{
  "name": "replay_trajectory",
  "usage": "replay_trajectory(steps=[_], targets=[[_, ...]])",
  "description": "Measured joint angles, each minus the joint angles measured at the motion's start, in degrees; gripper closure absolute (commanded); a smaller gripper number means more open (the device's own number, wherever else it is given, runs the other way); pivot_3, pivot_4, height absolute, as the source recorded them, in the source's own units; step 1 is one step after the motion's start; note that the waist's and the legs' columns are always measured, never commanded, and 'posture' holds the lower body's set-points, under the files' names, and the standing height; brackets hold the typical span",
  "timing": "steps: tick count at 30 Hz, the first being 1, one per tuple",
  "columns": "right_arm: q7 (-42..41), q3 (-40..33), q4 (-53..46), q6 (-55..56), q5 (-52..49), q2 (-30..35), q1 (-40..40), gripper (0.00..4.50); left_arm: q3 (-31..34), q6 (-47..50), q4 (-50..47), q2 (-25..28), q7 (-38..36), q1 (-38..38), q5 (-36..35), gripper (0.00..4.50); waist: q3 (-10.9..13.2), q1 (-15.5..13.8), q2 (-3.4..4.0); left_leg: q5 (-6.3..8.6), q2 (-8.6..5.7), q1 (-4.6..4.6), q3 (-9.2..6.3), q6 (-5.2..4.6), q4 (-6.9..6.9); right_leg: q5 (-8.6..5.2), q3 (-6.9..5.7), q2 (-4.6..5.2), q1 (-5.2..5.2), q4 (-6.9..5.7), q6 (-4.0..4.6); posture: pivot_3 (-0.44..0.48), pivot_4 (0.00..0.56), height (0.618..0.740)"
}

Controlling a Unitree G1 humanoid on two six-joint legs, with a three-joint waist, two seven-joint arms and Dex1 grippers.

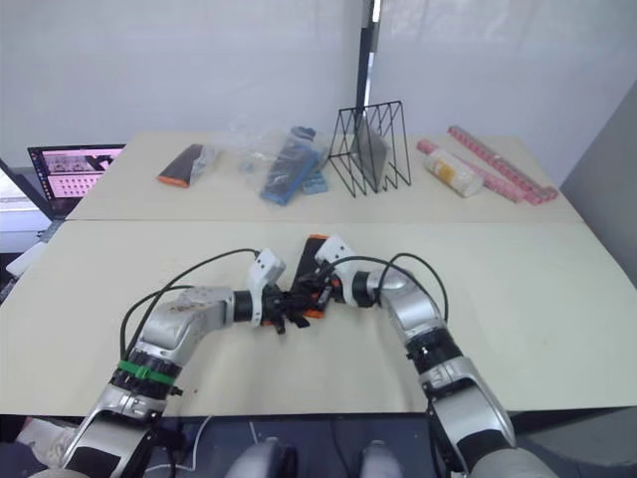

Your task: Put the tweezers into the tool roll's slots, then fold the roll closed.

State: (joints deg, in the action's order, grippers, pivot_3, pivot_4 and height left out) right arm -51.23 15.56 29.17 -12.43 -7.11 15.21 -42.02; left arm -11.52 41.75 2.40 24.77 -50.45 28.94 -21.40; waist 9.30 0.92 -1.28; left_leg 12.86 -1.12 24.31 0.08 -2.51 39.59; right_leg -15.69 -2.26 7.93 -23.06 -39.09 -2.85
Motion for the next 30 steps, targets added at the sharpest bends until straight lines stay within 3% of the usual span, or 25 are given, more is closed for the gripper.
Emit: replay_trajectory(steps=[5,10,17,22,30], targets=[[-0.5,-0.4,1.3,1.8,0.2,0.4,0.1,4.5,3.9,2.3,-6.1,3.3,-0.4,-4.7,-3.4,0.62,0.0,-0.2,0.01,0.0,0.01,-0.05,-0.01,0.01,0.01,0.0,0.0,0.01,-0.09,0.05,0.0,0.0,0.15,0.685],[-1.3,-0.9,1.1,1.9,0.2,1.0,0.4,4.5,7.7,2.2,-6.3,5.8,0.2,-6.0,-3.9,0.62,0.0,-0.9,0.02,0.0,-0.06,-0.02,-0.1,0.03,0.06,0.0,-0.01,0.04,-0.1,0.1,0.0,0.0,0.15,0.685],[-1.9,-1.9,0.3,1.5,0.1,0.9,1.0,4.5,8.7,-2.6,-5.3,2.5,-0.3,-1.9,-5.0,2.75,0.0,-1.1,0.01,0.0,-0.07,0.01,-0.09,0.03,0.05,0.0,-0.01,0.04,-0.06,0.1,-0.01,0.0,0.15,0.685],[-1.7,-2.5,-1.9,-0.2,0.0,0.9,2.1,4.5,1.7,-8.2,1.5,0.2,-0.4,0.7,1.3,4.44,0.0,-1.2,0.01,0.0,-0.12,0.1,-0.07,0.03,0.05,0.0,0.0,0.03,0.0,0.07,-0.01,0.0,0.15,0.685],[-1.0,-4.6,-5.6,-5.1,-1.6,0.7,4.3,4.5,-2.2,-17.6,11.7,-6.1,-0.3,3.6,7.2,4.48,0.0,-1.4,0.01,0.0,-0.11,0.2,-0.07,0.02,0.07,0.0,-0.02,0.03,-0.03,0.08,-0.01,0.0,0.15,0.685]])
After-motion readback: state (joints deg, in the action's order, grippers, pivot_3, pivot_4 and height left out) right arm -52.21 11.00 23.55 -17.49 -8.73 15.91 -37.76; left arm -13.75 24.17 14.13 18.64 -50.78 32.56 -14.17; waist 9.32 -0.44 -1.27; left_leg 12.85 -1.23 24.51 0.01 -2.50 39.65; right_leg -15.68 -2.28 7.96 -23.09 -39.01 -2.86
